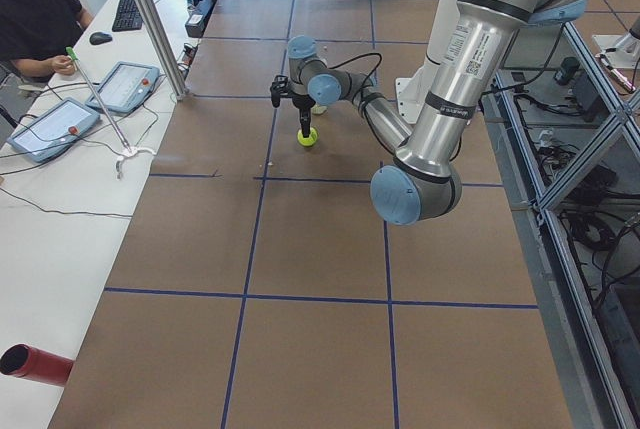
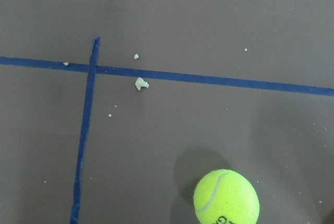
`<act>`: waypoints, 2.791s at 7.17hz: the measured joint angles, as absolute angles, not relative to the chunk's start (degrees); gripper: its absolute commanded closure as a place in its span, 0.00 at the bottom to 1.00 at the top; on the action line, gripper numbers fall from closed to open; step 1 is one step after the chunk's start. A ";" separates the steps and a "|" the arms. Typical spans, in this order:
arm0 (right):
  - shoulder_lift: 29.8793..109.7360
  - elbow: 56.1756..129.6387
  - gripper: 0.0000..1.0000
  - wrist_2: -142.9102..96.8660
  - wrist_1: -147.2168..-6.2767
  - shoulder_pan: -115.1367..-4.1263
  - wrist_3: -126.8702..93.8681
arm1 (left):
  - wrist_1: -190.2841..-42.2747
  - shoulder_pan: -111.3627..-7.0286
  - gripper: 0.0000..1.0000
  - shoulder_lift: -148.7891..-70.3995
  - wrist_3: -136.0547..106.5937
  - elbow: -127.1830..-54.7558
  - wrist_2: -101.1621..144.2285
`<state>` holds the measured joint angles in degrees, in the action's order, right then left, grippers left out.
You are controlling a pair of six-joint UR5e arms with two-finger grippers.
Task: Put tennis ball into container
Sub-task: 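Move the left gripper down toward the loose tennis ball, then close the left gripper on the tennis ball and lift it, then carry the ball over the clear cup and release it inside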
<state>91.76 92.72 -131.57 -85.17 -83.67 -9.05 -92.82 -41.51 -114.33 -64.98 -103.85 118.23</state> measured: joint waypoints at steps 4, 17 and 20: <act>91.76 92.72 0.00 -131.57 -85.17 -83.67 -9.05 | -97.97 -39.18 0.00 -115.98 -65.16 -98.50 118.21; 91.76 92.73 0.00 -131.57 -85.17 -83.67 -9.05 | -100.07 -38.84 1.00 -116.27 -65.11 -99.90 117.36; 91.76 92.72 0.00 -131.57 -85.17 -83.67 -9.05 | -75.99 -46.53 1.00 -117.62 -60.08 -116.96 118.42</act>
